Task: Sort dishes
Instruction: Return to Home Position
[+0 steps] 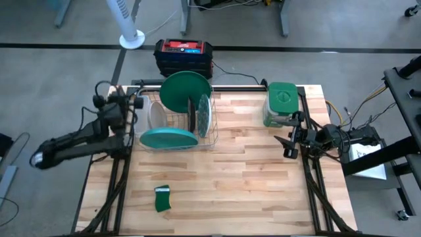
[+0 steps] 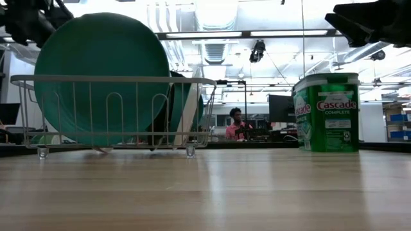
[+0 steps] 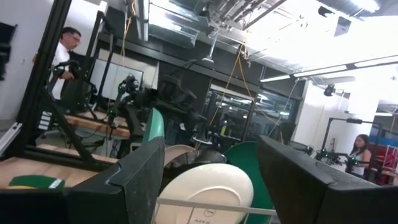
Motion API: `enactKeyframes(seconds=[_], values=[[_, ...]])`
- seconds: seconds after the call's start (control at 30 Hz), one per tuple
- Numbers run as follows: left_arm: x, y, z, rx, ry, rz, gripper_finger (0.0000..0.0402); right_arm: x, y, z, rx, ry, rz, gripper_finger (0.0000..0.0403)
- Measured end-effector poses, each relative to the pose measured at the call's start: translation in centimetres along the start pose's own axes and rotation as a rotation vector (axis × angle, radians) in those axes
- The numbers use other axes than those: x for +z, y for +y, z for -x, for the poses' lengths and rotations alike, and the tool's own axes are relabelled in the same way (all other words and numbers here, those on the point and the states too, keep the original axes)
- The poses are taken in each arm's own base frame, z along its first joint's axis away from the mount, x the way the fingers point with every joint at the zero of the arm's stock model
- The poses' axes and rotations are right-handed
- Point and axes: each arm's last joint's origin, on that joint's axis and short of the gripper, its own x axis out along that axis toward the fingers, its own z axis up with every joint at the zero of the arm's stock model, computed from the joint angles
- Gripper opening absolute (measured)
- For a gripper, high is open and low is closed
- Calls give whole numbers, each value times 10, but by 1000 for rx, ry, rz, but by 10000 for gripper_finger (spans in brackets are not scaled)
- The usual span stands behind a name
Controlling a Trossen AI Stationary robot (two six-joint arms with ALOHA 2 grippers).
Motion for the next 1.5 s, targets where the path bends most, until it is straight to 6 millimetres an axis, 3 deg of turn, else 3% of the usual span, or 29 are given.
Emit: enactKeyframes(seconds=[0.27,0.47,0.77,1.13,1.5], values=[[-27,19,-47,-27,72,-18,0,0,0,0,1,2,-6,229],[-49,39,-65,-141,86,94,0,-1,0,0,4,8,-31,227],[-62,42,-68,-294,11,391,0,-1,0,0,4,10,-26,235],[-65,41,-70,-297,40,409,0,-1,0,0,5,9,-43,220],[-68,39,-74,-300,71,405,0,-1,0,0,5,9,-41,238]])
